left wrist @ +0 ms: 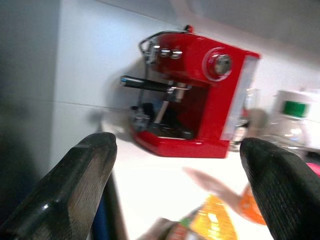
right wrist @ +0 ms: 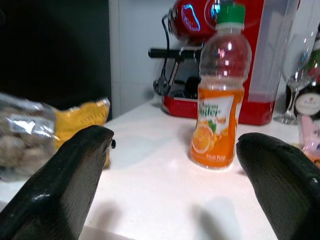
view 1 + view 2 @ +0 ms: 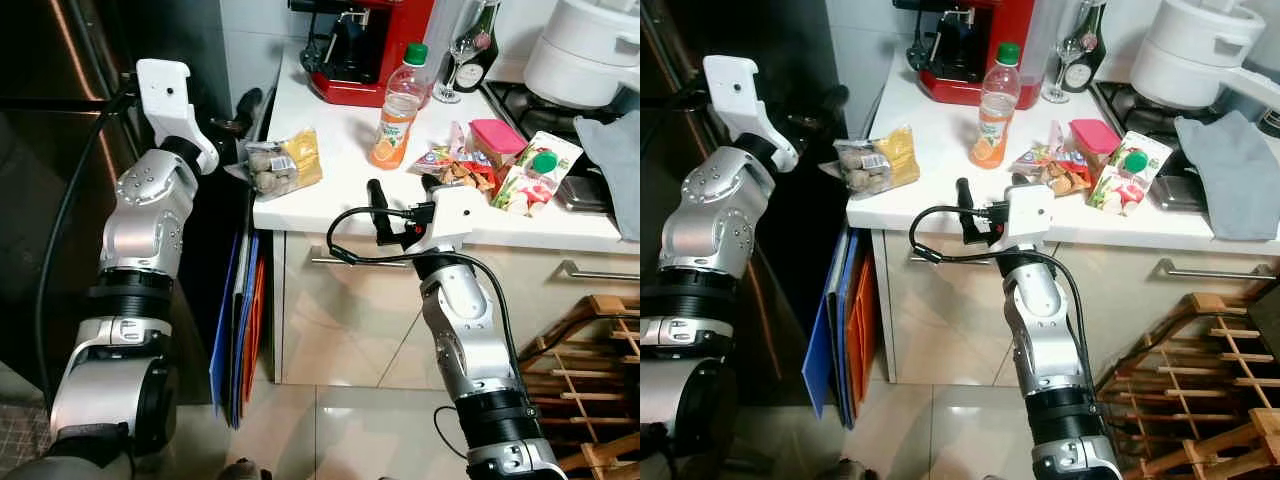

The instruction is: Restocking fridge

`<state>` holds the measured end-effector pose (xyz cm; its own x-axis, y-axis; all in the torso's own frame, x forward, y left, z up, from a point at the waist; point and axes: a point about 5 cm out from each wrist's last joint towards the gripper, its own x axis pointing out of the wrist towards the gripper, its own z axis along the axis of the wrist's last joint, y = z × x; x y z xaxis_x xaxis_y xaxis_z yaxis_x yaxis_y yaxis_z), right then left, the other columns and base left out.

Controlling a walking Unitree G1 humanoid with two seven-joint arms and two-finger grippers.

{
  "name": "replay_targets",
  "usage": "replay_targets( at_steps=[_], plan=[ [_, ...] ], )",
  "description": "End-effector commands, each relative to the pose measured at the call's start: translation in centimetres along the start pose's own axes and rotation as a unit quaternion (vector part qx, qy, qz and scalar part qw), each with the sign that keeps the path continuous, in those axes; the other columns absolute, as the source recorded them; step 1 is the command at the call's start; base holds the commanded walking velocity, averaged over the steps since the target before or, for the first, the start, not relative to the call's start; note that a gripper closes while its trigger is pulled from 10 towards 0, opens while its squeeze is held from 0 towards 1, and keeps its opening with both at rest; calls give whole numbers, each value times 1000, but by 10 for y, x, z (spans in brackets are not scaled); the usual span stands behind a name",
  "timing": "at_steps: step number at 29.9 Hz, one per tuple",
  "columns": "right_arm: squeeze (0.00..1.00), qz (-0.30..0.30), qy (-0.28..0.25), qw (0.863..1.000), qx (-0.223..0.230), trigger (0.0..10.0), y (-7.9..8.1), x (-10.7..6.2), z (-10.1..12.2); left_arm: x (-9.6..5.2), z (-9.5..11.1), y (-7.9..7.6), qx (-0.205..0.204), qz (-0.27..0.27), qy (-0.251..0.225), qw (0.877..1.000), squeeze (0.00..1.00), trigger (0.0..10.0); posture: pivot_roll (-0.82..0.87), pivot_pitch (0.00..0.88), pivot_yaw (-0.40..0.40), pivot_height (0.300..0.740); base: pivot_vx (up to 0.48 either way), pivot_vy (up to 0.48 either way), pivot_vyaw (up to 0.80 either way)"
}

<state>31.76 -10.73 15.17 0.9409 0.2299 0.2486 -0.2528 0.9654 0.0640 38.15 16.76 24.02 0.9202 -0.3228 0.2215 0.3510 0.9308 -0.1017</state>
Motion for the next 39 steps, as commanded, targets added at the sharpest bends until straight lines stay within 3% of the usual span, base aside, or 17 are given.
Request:
replay_targets(
  at_steps=[1, 10, 20, 27, 34, 39],
  plan=[
    [0, -1, -4, 1000, 5, 10000, 0, 0, 4, 5, 3, -4, -25, -20, 2, 999, 0, 10000, -9, 0, -38, 740, 0, 0, 0],
    [0, 12, 7, 1000, 12, 10000, 7, -3, 0, 4, -35, -2, -61, -23, 78, 995, 0, 10000, -6, 0, -41, 740, 0, 0, 0],
    [0, 11, 11, 1000, 15, 10000, 8, -6, -2, 14, -33, 2, -53, -2, 72, 996, 0, 10000, -13, 0, -40, 740, 0, 0, 0],
    [0, 11, 20, 1000, 14, 10000, 7, -14, -3, 21, -48, -11, -52, -20, 112, 992, 0, 10000, -40, 0, -41, 740, 0, 0, 0],
    [0, 6, 26, 1000, 8, 10000, 3, -19, -2, 20, -74, -21, -70, 6, 172, 983, 0, 10000, -72, 0, -40, 740, 0, 0, 0],
    [0, 5, 30, 1000, 4, 10000, 1, -22, -1, 21, -79, -27, -88, 7, 178, 980, 0, 10000, -83, 0, -42, 740, 0, 0, 0]
  ],
)
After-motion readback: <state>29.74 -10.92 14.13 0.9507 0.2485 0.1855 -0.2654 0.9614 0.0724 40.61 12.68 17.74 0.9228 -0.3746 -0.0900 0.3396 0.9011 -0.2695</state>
